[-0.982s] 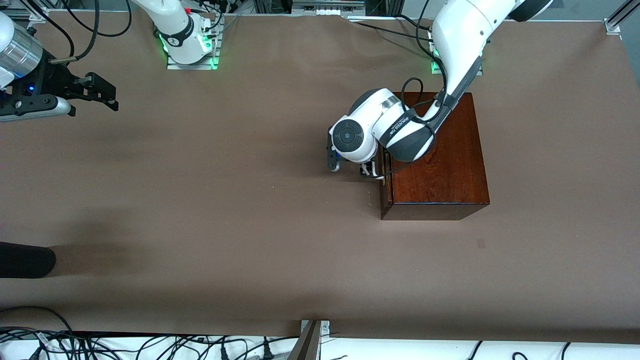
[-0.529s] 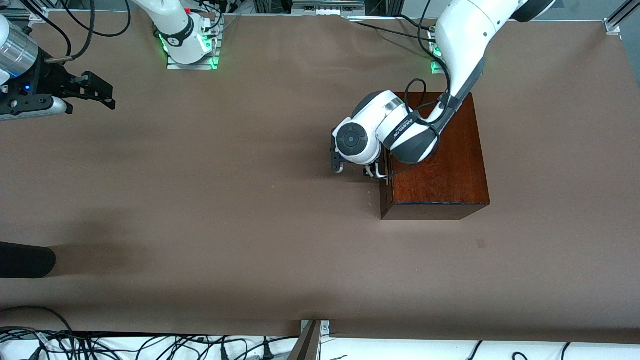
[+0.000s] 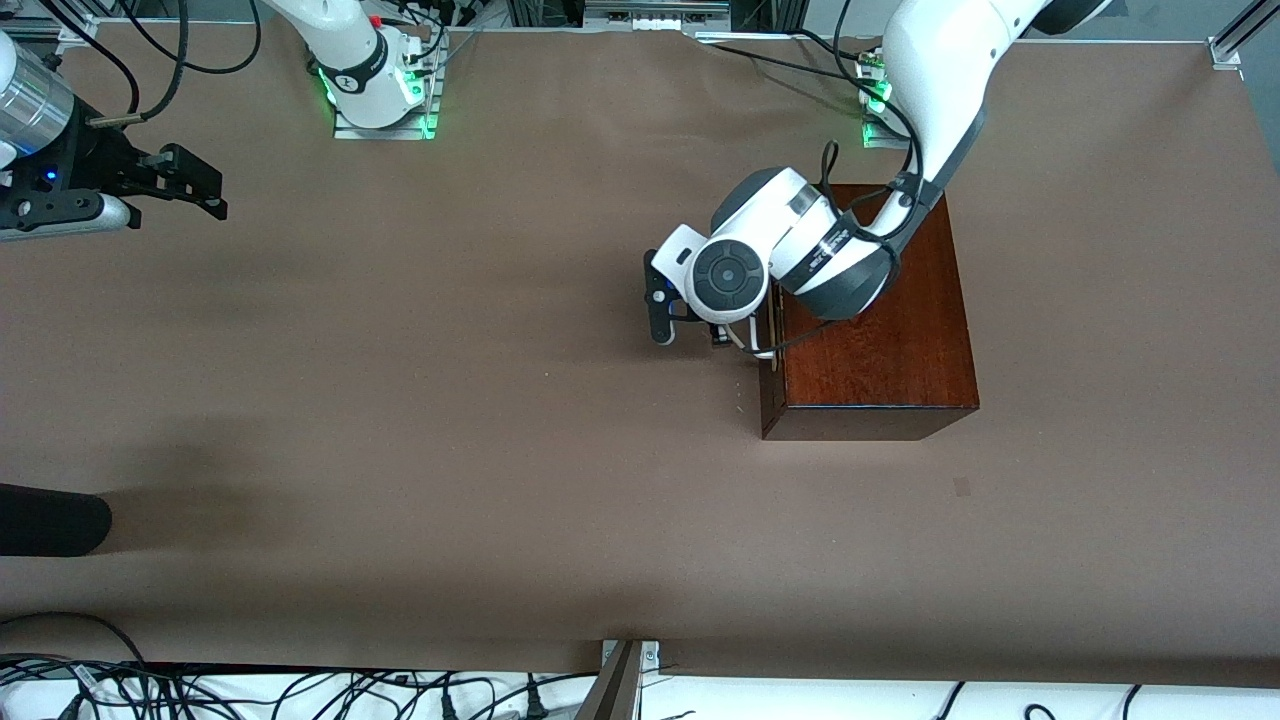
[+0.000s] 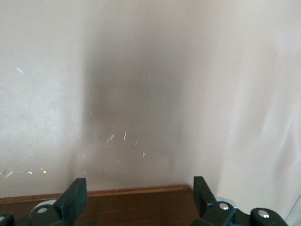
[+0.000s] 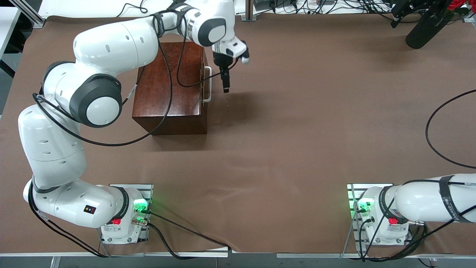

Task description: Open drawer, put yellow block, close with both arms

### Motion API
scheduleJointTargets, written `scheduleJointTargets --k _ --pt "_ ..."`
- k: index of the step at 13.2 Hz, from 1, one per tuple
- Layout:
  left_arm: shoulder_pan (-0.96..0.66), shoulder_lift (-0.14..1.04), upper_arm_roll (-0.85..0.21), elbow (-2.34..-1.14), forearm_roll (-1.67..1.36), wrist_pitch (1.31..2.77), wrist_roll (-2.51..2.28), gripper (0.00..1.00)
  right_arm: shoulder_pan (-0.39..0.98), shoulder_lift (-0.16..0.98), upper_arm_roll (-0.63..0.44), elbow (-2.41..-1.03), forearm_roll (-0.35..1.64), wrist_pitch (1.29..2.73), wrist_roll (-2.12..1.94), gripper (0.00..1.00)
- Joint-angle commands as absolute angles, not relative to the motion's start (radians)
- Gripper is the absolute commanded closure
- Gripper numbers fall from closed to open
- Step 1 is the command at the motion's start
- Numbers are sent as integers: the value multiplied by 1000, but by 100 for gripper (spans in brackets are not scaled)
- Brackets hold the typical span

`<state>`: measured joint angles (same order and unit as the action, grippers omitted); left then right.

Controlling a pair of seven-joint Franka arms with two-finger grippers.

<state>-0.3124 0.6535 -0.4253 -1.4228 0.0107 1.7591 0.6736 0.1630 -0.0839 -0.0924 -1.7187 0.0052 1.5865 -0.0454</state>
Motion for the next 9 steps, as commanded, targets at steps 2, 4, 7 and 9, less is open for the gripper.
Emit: scheduleJointTargets --k 2,4,7,9 --pt "-307 556 -433 -1365 -32 1741 395 0 155 -78 -86 -1698 -5 1571 -37 0" --pt "-296 465 -405 -1373 0 1654 352 0 155 -77 -87 -1698 -5 1568 -37 0" --pt "-205 387 -391 -1364 113 1602 347 0 155 -77 -87 -1698 -5 1568 -37 0" --pt "-160 367 -390 -1355 174 1496 377 0 155 -77 -87 -1698 -5 1569 -37 0"
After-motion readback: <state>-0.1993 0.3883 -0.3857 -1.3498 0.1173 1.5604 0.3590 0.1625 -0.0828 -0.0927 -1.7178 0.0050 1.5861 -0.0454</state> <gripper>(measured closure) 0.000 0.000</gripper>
